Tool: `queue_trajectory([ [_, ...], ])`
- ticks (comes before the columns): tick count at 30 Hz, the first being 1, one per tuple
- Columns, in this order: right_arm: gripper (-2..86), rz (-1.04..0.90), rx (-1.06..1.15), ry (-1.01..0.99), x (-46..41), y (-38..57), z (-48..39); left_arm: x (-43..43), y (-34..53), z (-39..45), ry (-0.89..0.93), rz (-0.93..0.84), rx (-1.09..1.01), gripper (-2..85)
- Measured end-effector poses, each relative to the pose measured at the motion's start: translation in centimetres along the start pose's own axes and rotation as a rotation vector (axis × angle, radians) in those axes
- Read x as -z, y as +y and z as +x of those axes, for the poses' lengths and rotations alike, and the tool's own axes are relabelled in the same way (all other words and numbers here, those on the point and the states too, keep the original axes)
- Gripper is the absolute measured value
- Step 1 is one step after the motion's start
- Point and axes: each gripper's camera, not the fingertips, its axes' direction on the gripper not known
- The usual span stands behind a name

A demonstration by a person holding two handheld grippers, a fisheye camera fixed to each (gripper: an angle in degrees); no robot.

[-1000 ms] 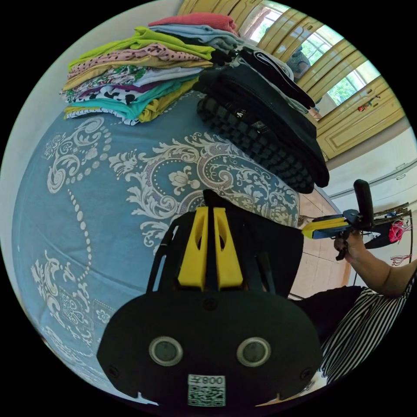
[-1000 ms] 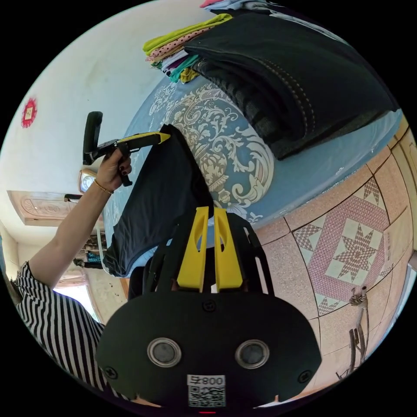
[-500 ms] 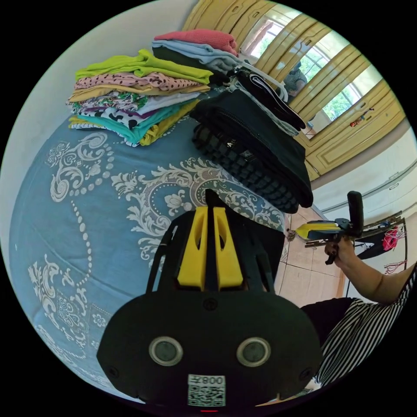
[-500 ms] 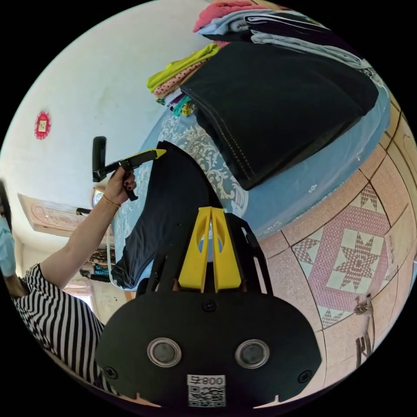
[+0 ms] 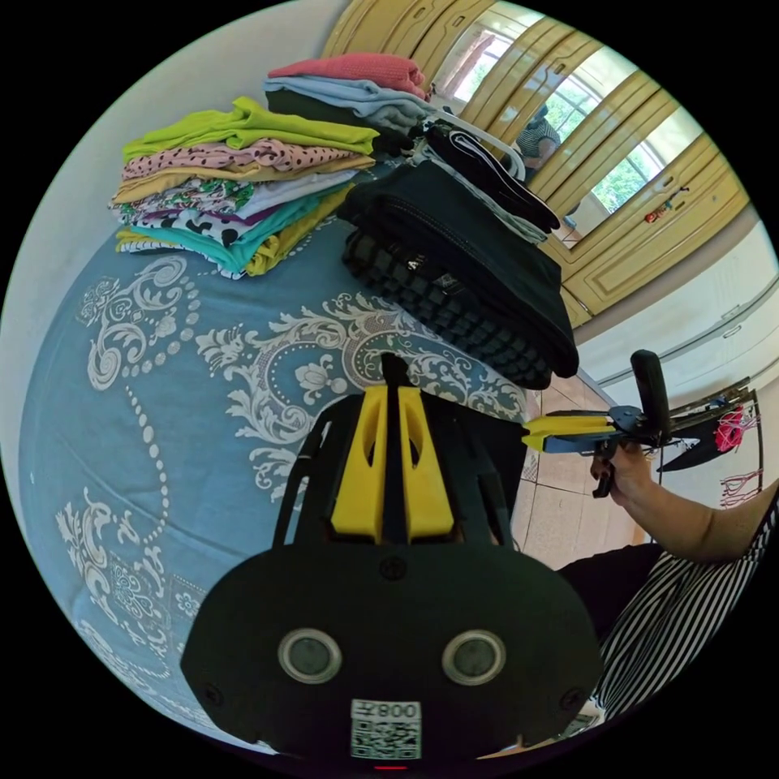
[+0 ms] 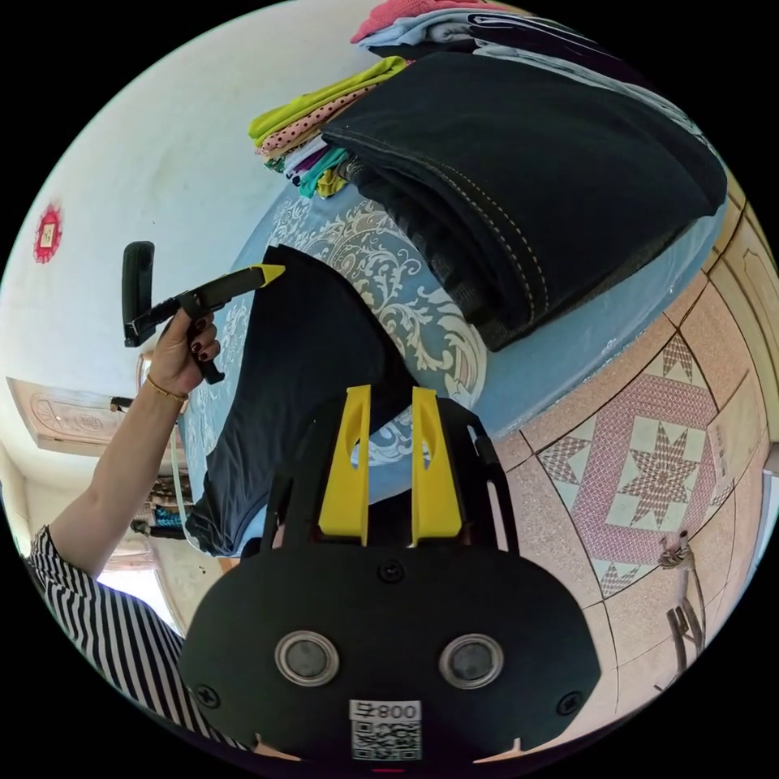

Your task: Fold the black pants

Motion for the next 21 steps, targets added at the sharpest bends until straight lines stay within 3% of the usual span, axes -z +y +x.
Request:
queue_trajectory([
  [8,10.7,0.011,0.001,0.031,-1.1,-0.3,-2.4,2.5,2.2,-0.2,0.018,-0.005,0.005,2.4],
  [13,7.1,0.001,0.039,0.164,-2.1,-0.5,-5.0,4.6,4.3,-0.3,0.024,0.0,0.008,2.4],
  [21,3.2,-0.024,0.105,0.05,-1.1,-0.7,-8.1,11.6,9.4,-1.1,0.04,0.059,-0.005,2.5],
])
